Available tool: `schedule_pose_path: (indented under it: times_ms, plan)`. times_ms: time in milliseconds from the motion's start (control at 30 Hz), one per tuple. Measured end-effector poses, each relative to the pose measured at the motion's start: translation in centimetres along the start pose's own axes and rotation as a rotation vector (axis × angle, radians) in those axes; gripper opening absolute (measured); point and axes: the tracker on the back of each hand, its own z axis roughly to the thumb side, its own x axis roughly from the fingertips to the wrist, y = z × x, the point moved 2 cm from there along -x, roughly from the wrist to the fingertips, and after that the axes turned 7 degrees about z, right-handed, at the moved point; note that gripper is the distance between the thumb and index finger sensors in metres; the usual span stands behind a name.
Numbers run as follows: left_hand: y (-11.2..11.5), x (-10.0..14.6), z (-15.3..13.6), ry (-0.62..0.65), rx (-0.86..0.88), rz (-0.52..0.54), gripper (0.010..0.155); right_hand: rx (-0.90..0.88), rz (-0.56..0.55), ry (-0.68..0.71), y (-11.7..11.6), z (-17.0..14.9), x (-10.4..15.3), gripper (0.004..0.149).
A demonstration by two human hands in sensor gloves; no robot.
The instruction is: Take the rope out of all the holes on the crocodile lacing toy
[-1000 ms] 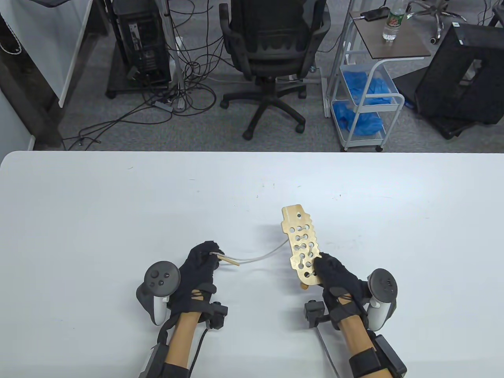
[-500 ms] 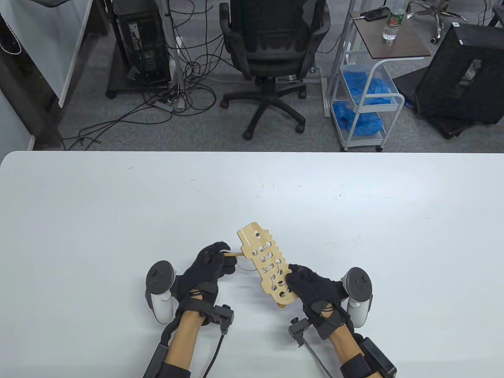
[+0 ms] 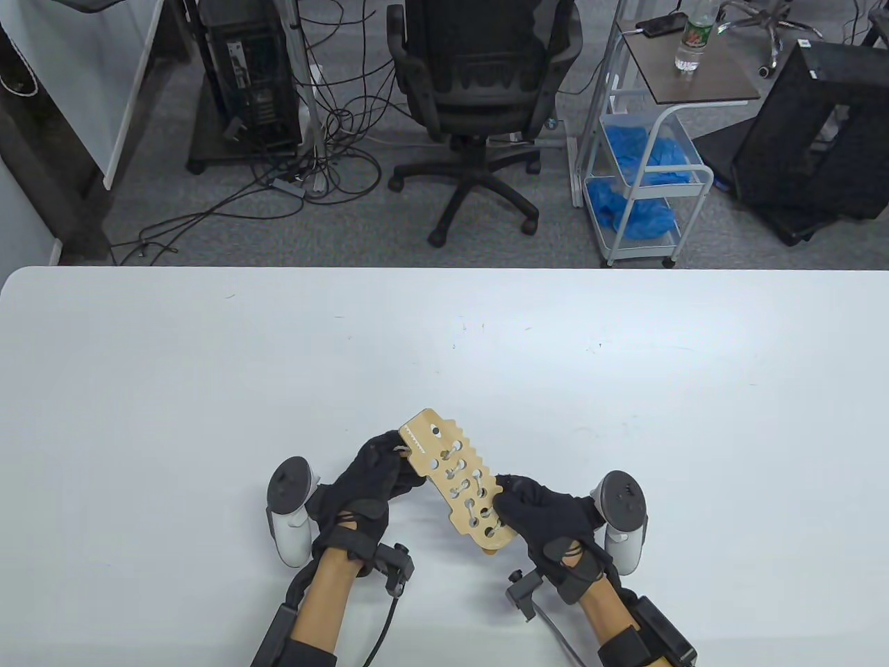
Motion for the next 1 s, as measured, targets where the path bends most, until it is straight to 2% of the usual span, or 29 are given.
schedule_pose_path:
  times_ms: [400, 767, 867, 1000]
  plan:
    - [1.9, 0.4, 0.9, 0.054, -0.023, -0.095, 0.042, 0.035, 0.028, -0.012, -0.4, -0.1, -0.1, 0.047]
    - [3.7, 0.6, 1.2, 0.087, 0.202, -0.289, 0.058, -0.002, -0.071, -0.011, 0.7, 0.0, 0.3, 0.046]
    - [3.7, 0.7, 1.1, 0.083, 0.208, -0.290, 0.066, 0.081, -0.088, -0.005, 0.8, 0.4, 0.4, 0.046]
    - [3.3, 0.7, 1.0, 0.074, 0.166, -0.221, 0.065, 0.311, -0.094, 0.043, 0.4, 1.7, 0.5, 0.046]
